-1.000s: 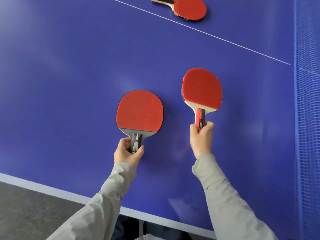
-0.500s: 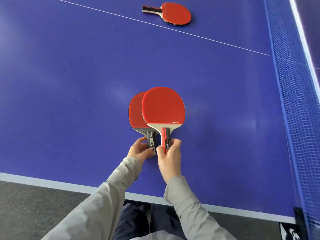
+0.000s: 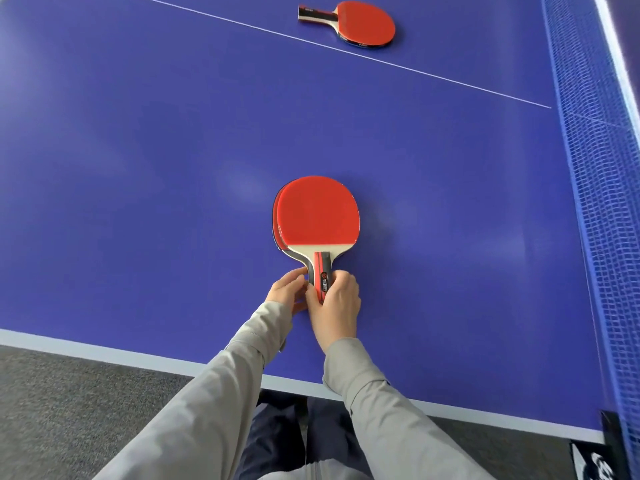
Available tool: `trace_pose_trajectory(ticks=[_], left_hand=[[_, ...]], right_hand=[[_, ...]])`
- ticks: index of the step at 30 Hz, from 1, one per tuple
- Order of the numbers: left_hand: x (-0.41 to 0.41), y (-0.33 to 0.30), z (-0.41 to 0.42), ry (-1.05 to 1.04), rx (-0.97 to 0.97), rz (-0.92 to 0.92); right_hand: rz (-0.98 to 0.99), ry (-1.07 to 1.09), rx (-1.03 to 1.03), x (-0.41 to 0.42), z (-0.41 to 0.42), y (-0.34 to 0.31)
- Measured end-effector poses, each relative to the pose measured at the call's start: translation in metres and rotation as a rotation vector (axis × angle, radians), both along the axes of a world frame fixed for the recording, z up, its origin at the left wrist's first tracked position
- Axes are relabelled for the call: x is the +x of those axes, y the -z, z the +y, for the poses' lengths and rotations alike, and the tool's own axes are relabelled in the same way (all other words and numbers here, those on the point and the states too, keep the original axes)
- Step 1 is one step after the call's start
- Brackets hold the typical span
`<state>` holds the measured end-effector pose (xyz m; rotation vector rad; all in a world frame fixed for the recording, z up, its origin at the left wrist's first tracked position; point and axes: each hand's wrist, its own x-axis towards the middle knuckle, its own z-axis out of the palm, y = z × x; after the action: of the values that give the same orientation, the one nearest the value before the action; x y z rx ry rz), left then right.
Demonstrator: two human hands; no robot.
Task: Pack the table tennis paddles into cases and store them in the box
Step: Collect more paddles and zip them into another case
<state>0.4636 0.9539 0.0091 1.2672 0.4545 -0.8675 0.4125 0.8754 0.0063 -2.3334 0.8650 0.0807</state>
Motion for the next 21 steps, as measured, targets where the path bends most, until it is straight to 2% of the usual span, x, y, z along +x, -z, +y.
trace_pose_trajectory(ticks=[3,9,11,15,21], left_hand=[[0.004,-0.001,-0.006,0.007,0.067,0.011],[0.004,-0.002,-0.020,0.138,0.280,-0.138],[0.004,-0.004,-0.020,0.135,0.323,-0.172],[0.007,-0.012,-0.016,0.165,0.361,-0.211],[-0.009,-0.018,0.000,0.245,0.343,-0.285]], right_hand=[[-0.004,-0.035,0.022,-0.006,-0.003,-0.001],[-0.066,-0.125,0.044,-0.042,-0.033,-0.007],[0.013,-0.167,-0.048,-0.056,-0.052,-0.006],[0.305,-0.275,-0.274,-0.080,-0.086,0.001],[0.480,-0.216,-0.324,-0.121,-0.104,0.000]])
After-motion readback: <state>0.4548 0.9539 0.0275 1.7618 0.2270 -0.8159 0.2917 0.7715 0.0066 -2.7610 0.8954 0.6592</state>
